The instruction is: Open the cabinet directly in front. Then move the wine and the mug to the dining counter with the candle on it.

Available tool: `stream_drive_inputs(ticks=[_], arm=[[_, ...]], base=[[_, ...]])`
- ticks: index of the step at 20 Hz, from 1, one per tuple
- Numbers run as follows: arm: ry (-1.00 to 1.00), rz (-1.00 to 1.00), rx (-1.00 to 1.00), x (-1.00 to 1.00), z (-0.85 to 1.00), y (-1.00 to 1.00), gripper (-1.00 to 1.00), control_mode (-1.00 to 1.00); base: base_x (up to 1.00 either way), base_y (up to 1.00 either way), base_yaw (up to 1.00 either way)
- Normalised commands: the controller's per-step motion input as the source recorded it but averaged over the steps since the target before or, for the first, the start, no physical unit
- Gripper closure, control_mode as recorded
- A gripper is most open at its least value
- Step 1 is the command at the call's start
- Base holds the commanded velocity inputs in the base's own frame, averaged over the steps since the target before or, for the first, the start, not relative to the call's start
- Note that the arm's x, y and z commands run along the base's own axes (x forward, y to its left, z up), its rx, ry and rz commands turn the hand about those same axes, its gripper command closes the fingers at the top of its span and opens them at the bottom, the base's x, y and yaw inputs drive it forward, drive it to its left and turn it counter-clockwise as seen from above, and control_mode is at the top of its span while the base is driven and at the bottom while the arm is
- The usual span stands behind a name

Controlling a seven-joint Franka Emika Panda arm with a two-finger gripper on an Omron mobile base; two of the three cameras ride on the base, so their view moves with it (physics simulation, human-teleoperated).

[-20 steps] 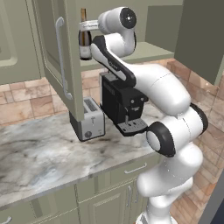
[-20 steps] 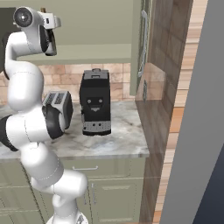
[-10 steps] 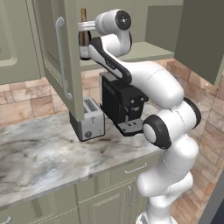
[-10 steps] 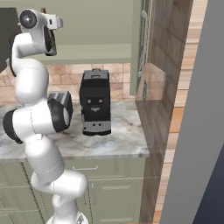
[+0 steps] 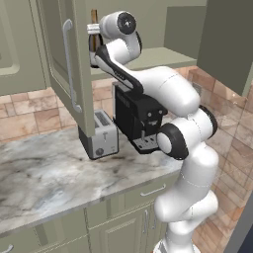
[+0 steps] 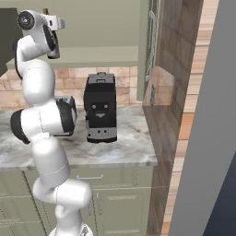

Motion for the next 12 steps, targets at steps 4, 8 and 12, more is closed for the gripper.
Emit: stream_drive_inputs(ticks=[4,8,12], arm=[[0.0,-0.01,0.0,0.02,0.0,0.06,1.0,-1.0],[0.0,0.0,0.0,0.01,0.0,0.0,1.0,-1.0],[0.0,0.0,0.0,0.0,0.0,0.0,1.0,-1.0]], base=[[0.0,0.0,0.0],[0.0,0.0,0.0],[0.0,0.0,0.0]])
